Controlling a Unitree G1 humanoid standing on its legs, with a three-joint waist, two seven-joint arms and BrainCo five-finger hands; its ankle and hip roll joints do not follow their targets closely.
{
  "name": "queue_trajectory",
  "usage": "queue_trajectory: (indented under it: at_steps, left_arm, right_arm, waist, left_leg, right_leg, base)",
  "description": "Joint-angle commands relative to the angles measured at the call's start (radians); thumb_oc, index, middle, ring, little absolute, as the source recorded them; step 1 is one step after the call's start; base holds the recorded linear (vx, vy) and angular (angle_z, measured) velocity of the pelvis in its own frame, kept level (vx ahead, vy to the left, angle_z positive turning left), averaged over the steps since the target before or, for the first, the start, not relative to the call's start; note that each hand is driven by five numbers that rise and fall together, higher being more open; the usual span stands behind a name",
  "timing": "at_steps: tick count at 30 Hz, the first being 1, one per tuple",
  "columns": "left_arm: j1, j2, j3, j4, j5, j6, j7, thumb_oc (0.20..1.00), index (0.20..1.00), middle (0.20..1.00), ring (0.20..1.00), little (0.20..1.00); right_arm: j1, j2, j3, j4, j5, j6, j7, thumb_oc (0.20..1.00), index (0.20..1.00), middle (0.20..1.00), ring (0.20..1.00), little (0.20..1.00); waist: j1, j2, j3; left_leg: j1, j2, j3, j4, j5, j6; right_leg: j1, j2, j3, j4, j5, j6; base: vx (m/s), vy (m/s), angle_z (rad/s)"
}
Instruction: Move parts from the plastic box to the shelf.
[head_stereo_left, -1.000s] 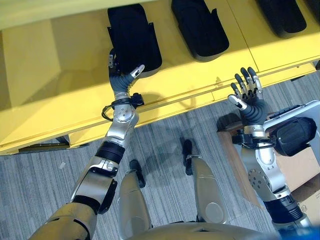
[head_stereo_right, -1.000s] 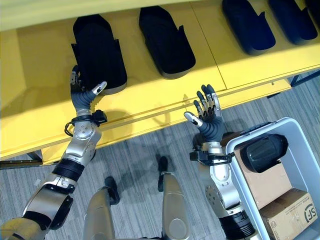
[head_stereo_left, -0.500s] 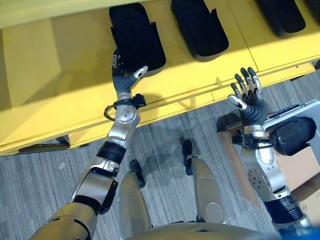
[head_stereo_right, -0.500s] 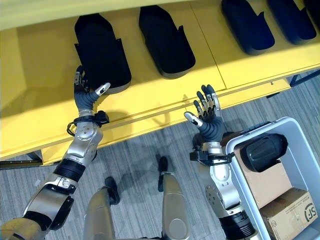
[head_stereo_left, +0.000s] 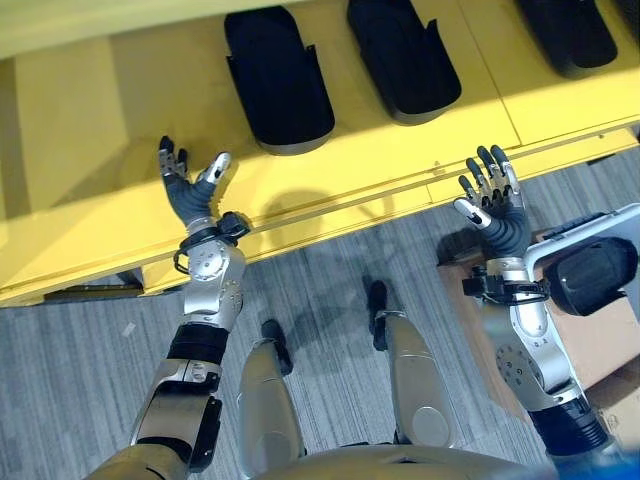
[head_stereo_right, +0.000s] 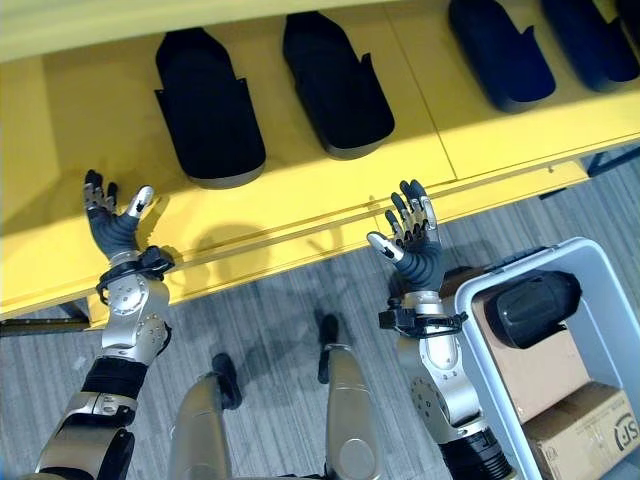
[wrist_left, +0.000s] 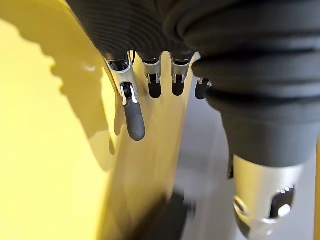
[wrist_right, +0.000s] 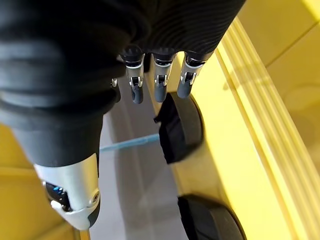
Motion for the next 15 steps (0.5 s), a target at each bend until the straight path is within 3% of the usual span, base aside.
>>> queue_trajectory:
  at_steps: [1, 9, 12, 13, 15]
  left_arm:
    - [0.070, 0.006, -0.004, 0.086, -0.050, 0.020, 0.012, 1.000, 1.000, 1.000, 1.000, 1.000]
    - [0.166, 0.034, -0.023, 0.033, -0.004, 0.037, -0.060, 1.000, 1.000, 1.000, 1.000, 1.000]
    - [0.259, 0.055, -0.077, -0.059, -0.002, 0.057, -0.165, 1.000, 1.000, 1.000, 1.000, 1.000]
    - [0.313, 0.069, -0.118, -0.108, -0.015, 0.069, -0.241, 1.000, 1.000, 1.000, 1.000, 1.000]
    - [0.338, 0.077, -0.144, -0.128, -0.026, 0.077, -0.278, 1.000, 1.000, 1.000, 1.000, 1.000]
  right_arm:
    - [0.015, -0.037, -0.037, -0.085, 0.016, -0.053, 0.023, 1.000, 1.000, 1.000, 1.000, 1.000]
    - [0.012, -0.041, -0.045, -0.079, 0.014, -0.043, 0.051, 1.000, 1.000, 1.000, 1.000, 1.000]
    - [0.005, -0.041, -0.053, -0.060, 0.014, -0.029, 0.067, 1.000, 1.000, 1.000, 1.000, 1.000]
    - [0.010, -0.049, -0.062, -0.043, 0.002, -0.017, 0.079, 1.000, 1.000, 1.000, 1.000, 1.000]
    - [0.015, -0.055, -0.064, -0.031, -0.001, -0.013, 0.088, 1.000, 1.000, 1.000, 1.000, 1.000]
  waist:
    - [-0.002, 0.006, -0.008]
    - [0.010, 0.013, -0.009]
    - [0.020, 0.023, -0.015]
    - [0.022, 0.030, -0.025]
    - [0.022, 0.033, -0.031]
  left_leg:
    - [-0.050, 0.004, -0.047, -0.070, 0.150, -0.019]
    - [-0.033, -0.006, -0.052, -0.089, 0.161, -0.018]
    - [0.010, -0.006, -0.056, -0.136, 0.182, -0.021]
    - [0.045, -0.007, -0.062, -0.171, 0.200, -0.023]
    - [0.069, -0.006, -0.067, -0.194, 0.213, -0.026]
  right_leg:
    - [0.030, -0.017, -0.014, 0.076, -0.011, 0.025]
    - [0.056, -0.022, -0.025, 0.070, -0.012, 0.025]
    - [0.099, -0.017, -0.032, 0.046, -0.010, 0.025]
    - [0.137, -0.009, -0.038, 0.018, -0.008, 0.027]
    - [0.161, -0.002, -0.044, 0.000, -0.007, 0.027]
  base:
    - [0.01, 0.004, 0.06]
    - [0.00, -0.001, 0.04]
    - [0.02, -0.034, 0.06]
    - [0.03, -0.035, 0.07]
    - [0.04, -0.039, 0.07]
